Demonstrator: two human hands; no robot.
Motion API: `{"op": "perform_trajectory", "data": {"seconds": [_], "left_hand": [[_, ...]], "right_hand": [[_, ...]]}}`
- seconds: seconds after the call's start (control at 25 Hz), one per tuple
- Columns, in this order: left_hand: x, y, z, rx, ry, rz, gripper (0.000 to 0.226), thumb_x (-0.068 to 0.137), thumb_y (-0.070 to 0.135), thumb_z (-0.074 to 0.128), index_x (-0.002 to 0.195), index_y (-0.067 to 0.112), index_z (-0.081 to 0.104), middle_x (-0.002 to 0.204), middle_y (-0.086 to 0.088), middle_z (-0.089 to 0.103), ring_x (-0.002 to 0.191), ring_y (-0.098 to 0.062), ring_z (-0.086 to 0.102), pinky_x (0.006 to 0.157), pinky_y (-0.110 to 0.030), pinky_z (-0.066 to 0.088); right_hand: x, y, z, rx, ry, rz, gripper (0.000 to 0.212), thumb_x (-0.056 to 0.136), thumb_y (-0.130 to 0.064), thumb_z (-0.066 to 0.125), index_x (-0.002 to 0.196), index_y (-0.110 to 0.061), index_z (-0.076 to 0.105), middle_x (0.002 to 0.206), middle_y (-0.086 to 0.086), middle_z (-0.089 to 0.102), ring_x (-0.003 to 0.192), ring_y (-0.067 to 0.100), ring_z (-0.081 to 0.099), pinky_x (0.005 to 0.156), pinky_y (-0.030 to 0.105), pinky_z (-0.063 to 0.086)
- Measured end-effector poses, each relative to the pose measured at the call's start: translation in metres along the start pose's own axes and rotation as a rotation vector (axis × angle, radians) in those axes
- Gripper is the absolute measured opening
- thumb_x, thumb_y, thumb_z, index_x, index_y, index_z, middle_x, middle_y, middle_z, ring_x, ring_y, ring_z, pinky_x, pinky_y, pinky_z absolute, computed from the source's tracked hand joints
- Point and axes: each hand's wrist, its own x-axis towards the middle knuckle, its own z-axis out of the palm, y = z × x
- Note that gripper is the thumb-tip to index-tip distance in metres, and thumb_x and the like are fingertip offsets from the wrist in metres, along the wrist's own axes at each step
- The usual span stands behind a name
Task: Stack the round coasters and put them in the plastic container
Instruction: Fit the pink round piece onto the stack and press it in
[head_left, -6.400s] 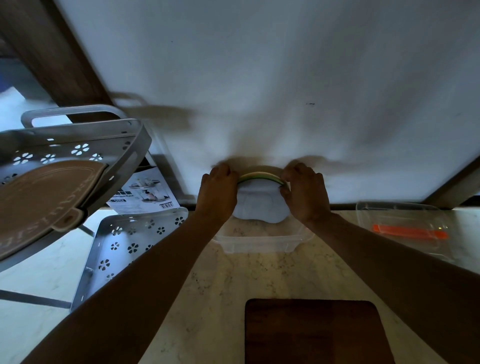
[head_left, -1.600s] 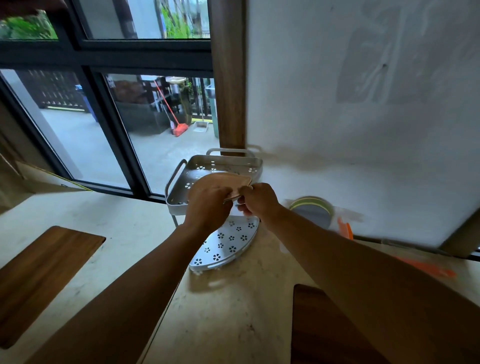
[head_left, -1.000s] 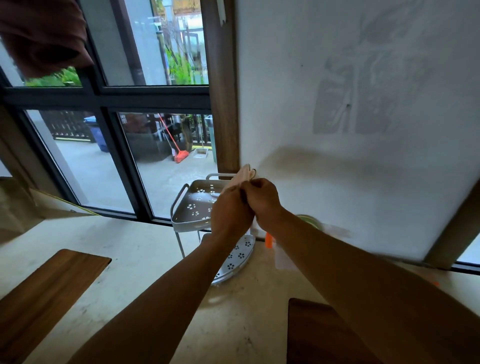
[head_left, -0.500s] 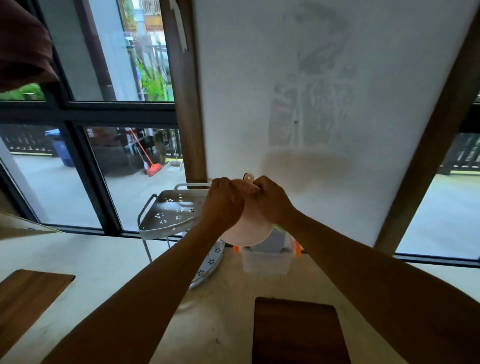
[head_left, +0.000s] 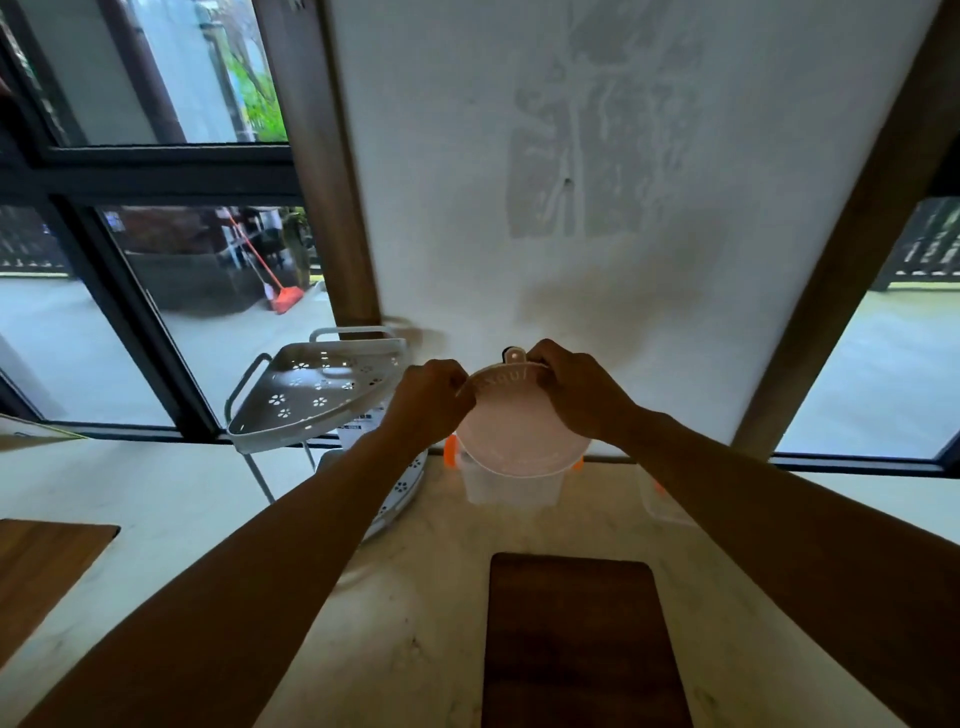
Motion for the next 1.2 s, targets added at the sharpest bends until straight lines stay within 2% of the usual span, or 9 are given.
{"op": "perform_trajectory", "data": {"seconds": [0.16, 0.32, 0.44, 0.56, 0.72, 0.92, 1.08, 1.2], "left_hand": [[0.016, -0.013, 0.025, 0.056, -0.07, 0.013, 0.019, 0.088, 0.023, 0.061, 0.09, 0.008, 0.072, 0.088, -0.011, 0.074, 0.08, -0.027, 0.068, 0.076, -0.041, 0.057], [0.052, -0.031, 0.05, 0.089, -0.067, -0.019, 0.014, 0.088, 0.02, 0.062, 0.085, 0.011, 0.072, 0.085, -0.01, 0.072, 0.079, -0.027, 0.066, 0.073, -0.037, 0.054], [0.08, -0.045, 0.073, 0.088, -0.055, -0.062, 0.011, 0.089, 0.02, 0.063, 0.087, 0.015, 0.072, 0.086, -0.007, 0.072, 0.079, -0.024, 0.063, 0.07, -0.034, 0.049], [0.106, -0.064, 0.104, 0.099, -0.078, -0.055, 0.012, 0.09, 0.018, 0.061, 0.091, 0.015, 0.072, 0.092, -0.009, 0.072, 0.085, -0.027, 0.065, 0.068, -0.031, 0.044], [0.126, -0.093, 0.152, 0.134, -0.146, -0.024, 0.013, 0.092, 0.014, 0.058, 0.096, 0.013, 0.071, 0.099, -0.013, 0.072, 0.089, -0.032, 0.065, 0.07, -0.031, 0.041], [0.126, -0.121, 0.203, 0.149, -0.208, -0.002, 0.012, 0.09, 0.008, 0.059, 0.095, 0.01, 0.07, 0.096, -0.013, 0.072, 0.086, -0.032, 0.065, 0.067, -0.032, 0.04], [0.124, -0.137, 0.242, 0.172, -0.224, 0.023, 0.015, 0.092, 0.014, 0.059, 0.102, 0.013, 0.069, 0.099, -0.013, 0.073, 0.086, -0.032, 0.066, 0.071, -0.034, 0.047], [0.132, -0.145, 0.258, 0.182, -0.179, 0.037, 0.014, 0.093, 0.014, 0.057, 0.102, 0.013, 0.068, 0.097, -0.01, 0.073, 0.084, -0.028, 0.066, 0.067, -0.028, 0.04]], "right_hand": [[0.019, 0.027, 0.017, 0.016, -0.008, 0.026, 0.016, 0.099, -0.019, 0.039, 0.101, -0.028, 0.052, 0.089, 0.002, 0.061, 0.075, 0.02, 0.059, 0.055, 0.026, 0.041], [0.044, 0.058, 0.036, 0.031, 0.011, 0.002, 0.016, 0.099, -0.02, 0.042, 0.103, -0.025, 0.057, 0.093, 0.0, 0.063, 0.079, 0.018, 0.058, 0.058, 0.022, 0.04], [0.064, 0.083, 0.047, 0.017, 0.041, 0.003, 0.017, 0.1, -0.022, 0.046, 0.106, -0.021, 0.061, 0.098, 0.003, 0.067, 0.084, 0.02, 0.06, 0.065, 0.028, 0.045], [0.078, 0.109, 0.065, 0.003, 0.031, 0.003, 0.018, 0.1, -0.026, 0.049, 0.107, -0.017, 0.062, 0.098, 0.008, 0.07, 0.084, 0.025, 0.063, 0.069, 0.036, 0.051], [0.089, 0.151, 0.1, 0.002, 0.001, 0.023, 0.018, 0.101, -0.026, 0.049, 0.108, -0.014, 0.061, 0.098, 0.009, 0.07, 0.084, 0.025, 0.063, 0.07, 0.037, 0.051], [0.088, 0.196, 0.149, 0.005, -0.038, 0.068, 0.012, 0.099, -0.022, 0.054, 0.104, -0.013, 0.06, 0.092, 0.007, 0.07, 0.081, 0.026, 0.063, 0.063, 0.029, 0.037], [0.082, 0.226, 0.182, 0.0, -0.022, 0.107, 0.012, 0.098, -0.021, 0.054, 0.105, -0.014, 0.059, 0.095, 0.008, 0.07, 0.084, 0.026, 0.064, 0.065, 0.026, 0.035], [0.085, 0.234, 0.192, -0.001, 0.04, 0.117, 0.012, 0.098, -0.021, 0.054, 0.107, -0.016, 0.06, 0.097, 0.005, 0.071, 0.086, 0.022, 0.064, 0.066, 0.024, 0.036]]}}
